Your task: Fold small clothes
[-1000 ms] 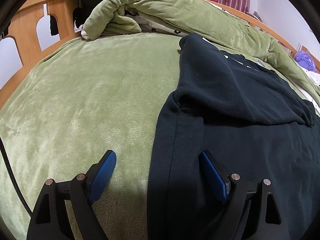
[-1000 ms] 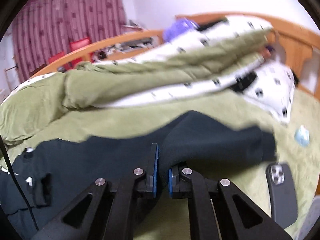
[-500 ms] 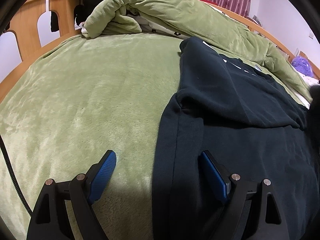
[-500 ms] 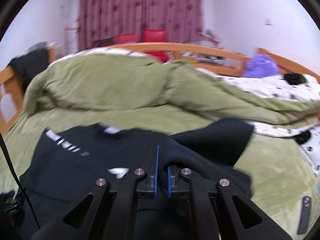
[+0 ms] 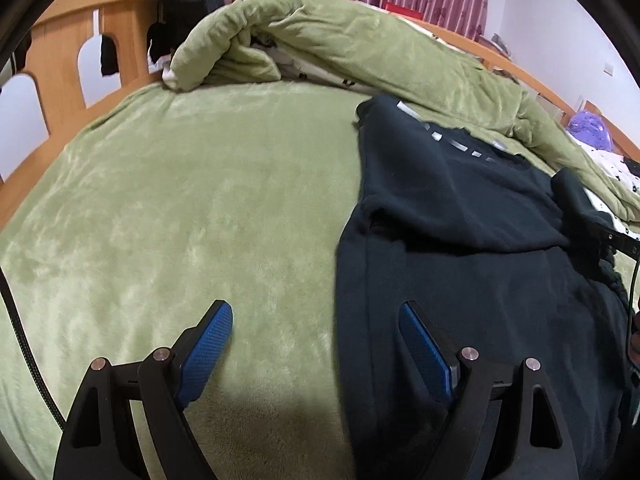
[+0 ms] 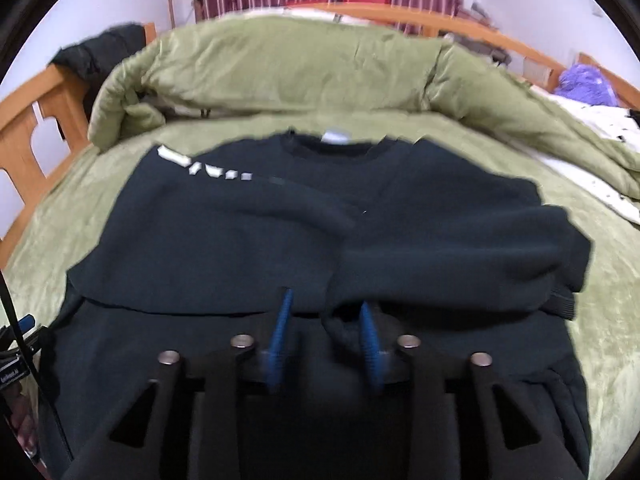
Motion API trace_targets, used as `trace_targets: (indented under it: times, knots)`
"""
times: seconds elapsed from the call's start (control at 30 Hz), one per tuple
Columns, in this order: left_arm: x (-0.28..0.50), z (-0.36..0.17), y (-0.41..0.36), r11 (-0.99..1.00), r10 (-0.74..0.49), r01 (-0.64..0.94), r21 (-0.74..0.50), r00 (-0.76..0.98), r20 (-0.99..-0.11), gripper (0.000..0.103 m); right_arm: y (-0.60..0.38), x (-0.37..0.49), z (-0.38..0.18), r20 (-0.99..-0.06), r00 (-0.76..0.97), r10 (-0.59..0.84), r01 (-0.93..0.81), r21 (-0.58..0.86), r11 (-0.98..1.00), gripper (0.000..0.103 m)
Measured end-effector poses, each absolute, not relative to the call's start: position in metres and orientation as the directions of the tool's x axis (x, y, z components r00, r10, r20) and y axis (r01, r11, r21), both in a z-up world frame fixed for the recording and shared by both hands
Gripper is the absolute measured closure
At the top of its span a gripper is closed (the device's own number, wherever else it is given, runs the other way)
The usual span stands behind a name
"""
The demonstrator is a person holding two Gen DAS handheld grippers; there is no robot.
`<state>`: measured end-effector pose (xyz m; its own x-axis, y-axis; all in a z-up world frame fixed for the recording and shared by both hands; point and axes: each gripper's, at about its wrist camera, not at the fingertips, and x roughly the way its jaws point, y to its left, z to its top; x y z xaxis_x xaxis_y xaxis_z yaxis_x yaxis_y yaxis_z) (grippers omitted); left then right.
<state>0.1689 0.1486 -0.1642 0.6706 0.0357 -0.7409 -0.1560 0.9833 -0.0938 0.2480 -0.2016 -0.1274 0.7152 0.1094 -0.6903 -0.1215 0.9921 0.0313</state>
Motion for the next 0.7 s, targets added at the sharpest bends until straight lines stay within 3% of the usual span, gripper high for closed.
trace_targets:
  times: [0.1,0.37,0.7]
  knots:
    - [0.170,-0.143,0.142,0.986,0.011,-0.130,-0.108,0.687,-0.726,0.019,-0.218,0.233,-0.109,-0.645,0.758,0.091,-0.091,0.034,0.995,0.051]
    - [0.177,-0.076,0.091,0.997,0.008,-0.059,-0.053,0.744,-0.669,0.019,-0.285,0.209,-0.078,-0.618,0.784,0.067,-0.037,0.061,0.997,0.050]
    - [0.199,-0.034,-0.019,0.999,-0.028,0.043,0.006,0.757,-0.653,0.019,-0.391,0.198,-0.077,-0.646,0.759,-0.083,0.122,0.017,0.992,0.049]
